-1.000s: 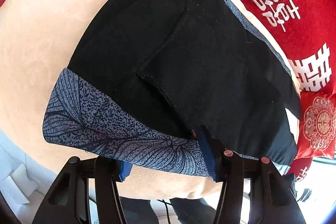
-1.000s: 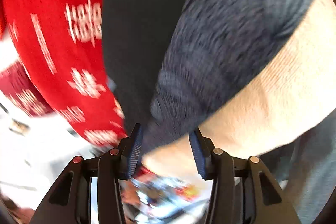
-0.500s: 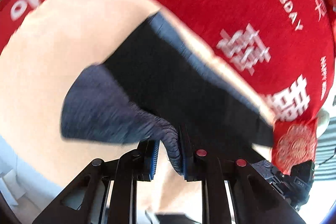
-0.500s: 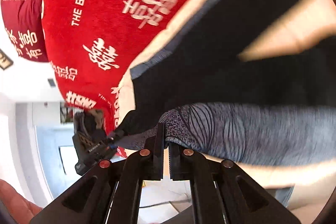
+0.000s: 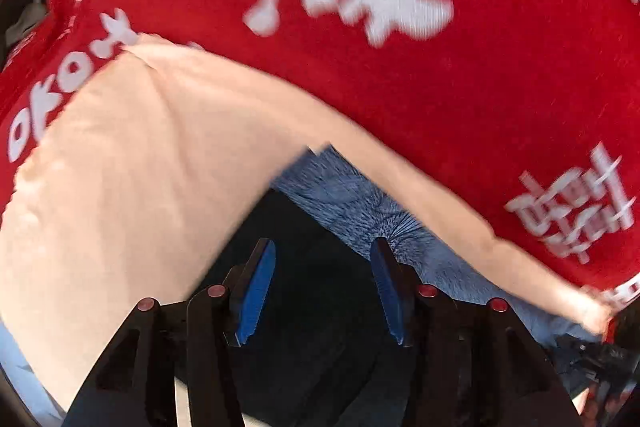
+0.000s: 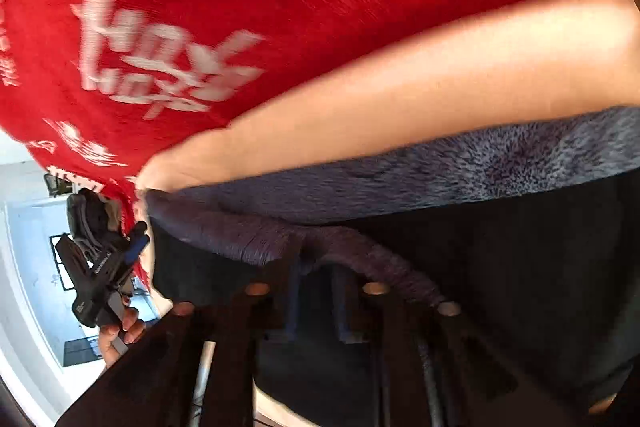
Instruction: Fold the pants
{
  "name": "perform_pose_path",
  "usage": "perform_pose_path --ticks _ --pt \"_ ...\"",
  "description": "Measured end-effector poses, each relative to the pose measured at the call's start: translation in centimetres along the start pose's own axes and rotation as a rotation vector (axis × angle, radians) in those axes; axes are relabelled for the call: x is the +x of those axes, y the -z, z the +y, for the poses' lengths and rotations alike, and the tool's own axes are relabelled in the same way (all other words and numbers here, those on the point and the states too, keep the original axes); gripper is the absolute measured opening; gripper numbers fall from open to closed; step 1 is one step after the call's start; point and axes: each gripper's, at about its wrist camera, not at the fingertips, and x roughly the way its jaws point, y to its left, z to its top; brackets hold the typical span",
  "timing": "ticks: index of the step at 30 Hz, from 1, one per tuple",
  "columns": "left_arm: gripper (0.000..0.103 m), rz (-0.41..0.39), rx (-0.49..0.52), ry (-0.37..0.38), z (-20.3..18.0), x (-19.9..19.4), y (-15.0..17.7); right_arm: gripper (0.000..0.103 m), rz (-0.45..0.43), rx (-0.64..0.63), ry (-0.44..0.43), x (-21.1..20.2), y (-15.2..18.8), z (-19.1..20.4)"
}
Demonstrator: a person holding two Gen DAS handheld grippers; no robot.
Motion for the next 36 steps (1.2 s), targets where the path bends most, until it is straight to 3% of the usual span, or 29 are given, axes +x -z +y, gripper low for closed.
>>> perform_pose_path --ticks 1,4,7,9,11,13,14,17,19,20,21,23,28,33,36 --pt "0.052 -0.006 0.020 -0.011 0.1 -1.1 0.2 0.063 -0.015 -0.041 0.006 -0.9 0.6 0.9" --pt "0.052 0.017 0.160 -0.026 -1.8 -2.5 1.7 0.059 -0.047 -0.217 0.020 -2.9 3.7 5.2" --pt "0.052 0.095 0.294 -0.024 -5.1 1.2 4.0 0.057 0.032 -0.235 0.118 1.4 3.9 5.7" --pt "0.052 0.133 0.355 -0.105 -6.7 5.1 5.1 0.052 0.062 -0.214 0.216 4.9 2.4 4.1" --pt "0.052 0.086 0.379 -0.139 -8.0 4.9 5.4 0.053 -0.047 -0.233 0.210 3.8 1.4 5.0" --pt "0.052 0.127 0.439 -0.108 -9.2 3.2 5.9 0.064 -0.110 -0.226 0.196 1.3 2.2 5.9" --pt "0.052 0.131 0.461 -0.105 -9.6 2.0 6.3 0.075 -0.131 -0.220 0.170 -0.5 3.6 6.0" --pt "0.052 0.158 0.581 -0.071 -11.1 -2.9 8.9 0.079 -0.137 -0.173 0.240 -4.8 9.6 5.9" --pt "0.069 0.183 0.649 -0.041 -12.4 -5.9 11.1 0.081 -0.132 -0.120 0.265 -7.3 14.1 5.5" --pt "0.089 0.199 0.681 -0.023 -13.0 -7.3 12.5 0.084 -0.131 -0.105 0.282 -8.3 15.9 5.5" --pt "0.092 0.208 0.714 -0.004 -13.9 -8.7 13.6 0.087 -0.135 -0.090 0.304 -9.4 17.6 4.6" --pt "0.092 0.236 0.780 0.023 -15.6 -10.9 15.9 0.090 -0.162 -0.036 0.341 -12.2 22.4 3.8" --pt "0.092 0.324 0.932 0.124 -18.4 -14.7 20.9 0.100 -0.209 0.128 0.356 -16.0 29.4 1.4" --pt "0.092 0.312 0.999 0.143 -18.6 -18.7 22.8 0.100 -0.254 0.230 0.380 -17.8 33.4 0.7" --pt "0.092 0.300 1.014 0.124 -18.6 -19.0 22.9 0.100 -0.278 0.240 0.393 -18.4 34.5 0.9"
